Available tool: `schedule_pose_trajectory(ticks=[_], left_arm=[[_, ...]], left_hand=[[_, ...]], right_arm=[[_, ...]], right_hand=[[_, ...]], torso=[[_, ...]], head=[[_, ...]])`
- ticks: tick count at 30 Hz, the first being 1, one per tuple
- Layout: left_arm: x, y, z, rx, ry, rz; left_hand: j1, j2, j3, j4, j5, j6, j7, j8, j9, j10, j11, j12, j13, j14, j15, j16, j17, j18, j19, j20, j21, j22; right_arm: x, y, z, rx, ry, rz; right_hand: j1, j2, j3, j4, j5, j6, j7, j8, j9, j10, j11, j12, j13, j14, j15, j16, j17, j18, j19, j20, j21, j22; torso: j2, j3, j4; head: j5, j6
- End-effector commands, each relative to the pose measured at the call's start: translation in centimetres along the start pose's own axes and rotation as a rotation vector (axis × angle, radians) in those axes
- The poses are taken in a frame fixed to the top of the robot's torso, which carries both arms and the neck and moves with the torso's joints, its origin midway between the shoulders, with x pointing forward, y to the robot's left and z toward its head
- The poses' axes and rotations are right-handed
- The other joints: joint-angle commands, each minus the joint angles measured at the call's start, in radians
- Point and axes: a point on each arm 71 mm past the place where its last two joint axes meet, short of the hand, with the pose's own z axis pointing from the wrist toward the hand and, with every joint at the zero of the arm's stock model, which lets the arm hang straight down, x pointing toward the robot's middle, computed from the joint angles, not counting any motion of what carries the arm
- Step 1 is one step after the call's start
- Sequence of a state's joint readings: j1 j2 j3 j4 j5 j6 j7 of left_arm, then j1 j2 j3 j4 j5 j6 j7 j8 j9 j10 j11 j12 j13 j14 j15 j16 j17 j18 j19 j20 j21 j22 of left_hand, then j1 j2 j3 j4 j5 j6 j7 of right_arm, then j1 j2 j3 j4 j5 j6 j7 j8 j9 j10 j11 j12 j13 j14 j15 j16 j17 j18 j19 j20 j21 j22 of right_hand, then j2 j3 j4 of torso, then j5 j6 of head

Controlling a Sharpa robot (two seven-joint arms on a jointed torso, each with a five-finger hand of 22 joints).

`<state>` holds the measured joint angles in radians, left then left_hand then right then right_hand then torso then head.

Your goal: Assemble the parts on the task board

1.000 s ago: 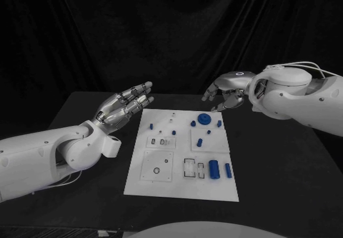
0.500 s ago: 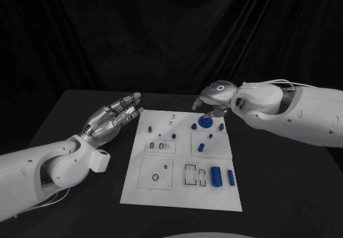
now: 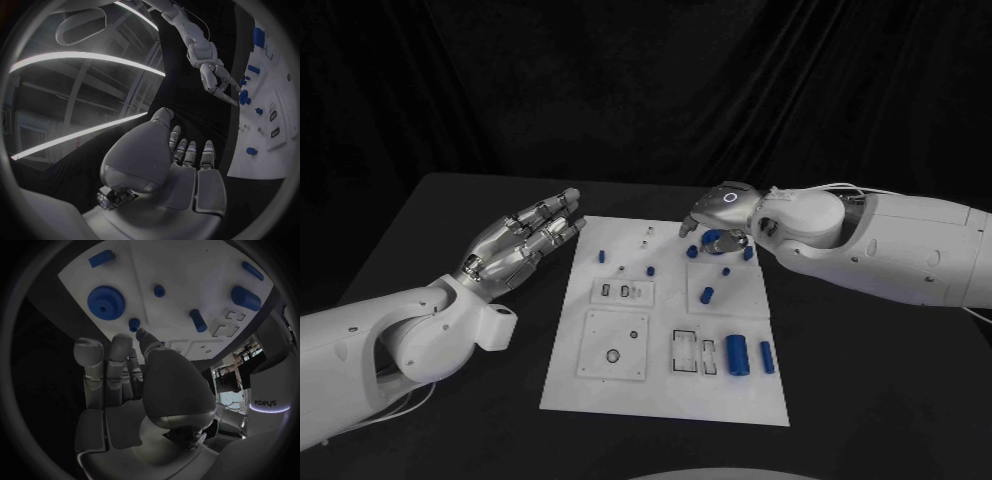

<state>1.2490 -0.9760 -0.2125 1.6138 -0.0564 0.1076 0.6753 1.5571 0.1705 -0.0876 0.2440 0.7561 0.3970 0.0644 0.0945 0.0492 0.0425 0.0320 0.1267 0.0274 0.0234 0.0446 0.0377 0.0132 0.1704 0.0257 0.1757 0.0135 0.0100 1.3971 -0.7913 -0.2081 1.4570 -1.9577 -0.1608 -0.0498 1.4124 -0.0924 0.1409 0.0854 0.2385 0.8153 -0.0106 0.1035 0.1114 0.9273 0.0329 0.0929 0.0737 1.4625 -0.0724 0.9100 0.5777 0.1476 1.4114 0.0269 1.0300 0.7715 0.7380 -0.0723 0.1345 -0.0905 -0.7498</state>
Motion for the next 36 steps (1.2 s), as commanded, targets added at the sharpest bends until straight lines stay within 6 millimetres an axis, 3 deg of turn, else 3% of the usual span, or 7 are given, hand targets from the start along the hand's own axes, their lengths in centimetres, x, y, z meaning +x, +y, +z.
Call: schedule_pose_trajectory(ticks=[1,8,14,16,21,31,36], left_arm=[[0.3,-0.3,0.2,0.029,0.026,-0.012],[0.3,-0.2,0.2,0.024,0.032,-0.016],[0.2,-0.2,0.2,0.019,0.035,-0.019],[0.2,-0.2,0.2,0.018,0.036,-0.019],[0.2,-0.2,0.2,0.015,0.037,-0.02],[0.1,-0.1,0.2,0.005,0.04,-0.022],[0.1,0.0,0.3,0.002,0.042,-0.023]], left_hand=[[0.009,0.001,0.008,0.001,0.004,0.007,0.001,0.006,0.002,-0.001,0.006,0.004,0.001,-0.003,0.007,-0.001,0.0,0.011,-0.001,0.007,0.002,0.0],[0.01,0.002,0.011,0.001,0.004,0.008,0.004,0.007,0.002,-0.001,0.009,0.006,0.001,-0.003,0.01,0.0,0.0,0.011,-0.001,0.008,0.002,0.0],[0.011,0.004,0.017,0.0,0.004,0.01,0.006,0.009,0.002,-0.002,0.012,0.009,0.001,-0.002,0.014,0.001,0.001,0.011,0.0,0.011,0.002,0.001],[0.012,0.005,0.018,0.0,0.004,0.011,0.007,0.009,0.002,-0.002,0.012,0.009,0.001,-0.002,0.015,0.002,0.001,0.011,0.001,0.012,0.003,0.001],[0.013,0.006,0.022,-0.001,0.003,0.011,0.008,0.01,0.002,-0.002,0.013,0.011,0.001,-0.001,0.018,0.003,0.001,0.011,0.002,0.014,0.003,0.001],[0.017,0.01,0.035,-0.006,0.004,0.013,0.011,0.012,0.002,-0.002,0.017,0.018,0.002,0.0,0.024,0.005,0.002,0.011,0.004,0.02,0.004,0.002],[0.02,0.013,0.045,-0.009,0.003,0.013,0.012,0.013,0.002,-0.002,0.019,0.022,0.002,0.001,0.026,0.006,0.002,0.011,0.004,0.022,0.004,0.002]], right_arm=[[0.3,0.1,0.0,-0.013,-0.016,-0.012],[1.1,0.1,0.1,-0.018,-0.012,-0.007],[1.7,0.1,0.3,-0.02,-0.01,-0.002],[1.9,0.2,0.3,-0.023,-0.014,-0.001],[2.4,0.2,0.7,-0.033,-0.027,0.001],[3.5,0.5,1.4,-0.051,-0.063,0.007],[4.1,0.8,1.6,-0.064,-0.066,0.011]], right_hand=[[-0.013,-0.003,-0.003,-0.001,-0.013,0.009,0.003,0.004,0.005,0.009,-0.001,0.008,0.002,-0.005,-0.003,0.004,-0.001,-0.009,-0.011,0.001,0.006,0.006],[-0.015,-0.002,-0.001,-0.001,-0.021,0.021,0.004,0.009,0.014,0.031,-0.003,0.022,0.01,-0.008,-0.003,0.01,0.002,-0.009,-0.019,0.001,0.014,0.018],[-0.016,-0.001,0.002,0.0,-0.015,0.037,0.008,0.016,0.025,0.051,-0.003,0.037,0.018,-0.01,-0.004,0.012,0.003,-0.009,-0.024,0.001,0.019,0.027],[-0.015,-0.001,0.004,-0.001,-0.006,0.043,0.01,0.02,0.03,0.053,-0.002,0.04,0.019,-0.01,-0.004,0.016,0.008,-0.01,-0.025,0.001,0.022,0.032],[-0.009,-0.001,0.034,-0.004,0.069,0.072,0.015,0.032,0.059,0.059,-0.001,0.051,0.026,-0.01,-0.003,0.039,0.036,-0.013,-0.032,0.002,0.043,0.065],[-0.013,-0.001,0.064,0.001,0.088,0.111,0.016,0.052,0.088,0.075,-0.001,0.064,0.031,-0.011,-0.003,0.051,0.049,-0.015,-0.036,0.002,0.058,0.089],[0.007,0.014,0.105,-0.007,0.097,0.174,0.033,0.089,0.129,0.111,-0.011,0.082,0.035,-0.016,-0.007,0.05,0.048,-0.015,-0.043,0.001,0.064,0.102]], torso=[[0.0,-0.0014,-0.0001],[0.0,-0.0047,-0.0014],[0.005,-0.0069,0.0026],[0.007,-0.0081,0.0037],[0.01,-0.009,0.0062],[0.014,-0.0101,0.0085],[0.011,-0.0102,0.0062]], head=[[0.005,-0.009],[0.01,-0.022],[0.004,-0.025],[0.002,-0.026],[-0.002,-0.026],[-0.004,-0.024],[0.001,-0.028]])
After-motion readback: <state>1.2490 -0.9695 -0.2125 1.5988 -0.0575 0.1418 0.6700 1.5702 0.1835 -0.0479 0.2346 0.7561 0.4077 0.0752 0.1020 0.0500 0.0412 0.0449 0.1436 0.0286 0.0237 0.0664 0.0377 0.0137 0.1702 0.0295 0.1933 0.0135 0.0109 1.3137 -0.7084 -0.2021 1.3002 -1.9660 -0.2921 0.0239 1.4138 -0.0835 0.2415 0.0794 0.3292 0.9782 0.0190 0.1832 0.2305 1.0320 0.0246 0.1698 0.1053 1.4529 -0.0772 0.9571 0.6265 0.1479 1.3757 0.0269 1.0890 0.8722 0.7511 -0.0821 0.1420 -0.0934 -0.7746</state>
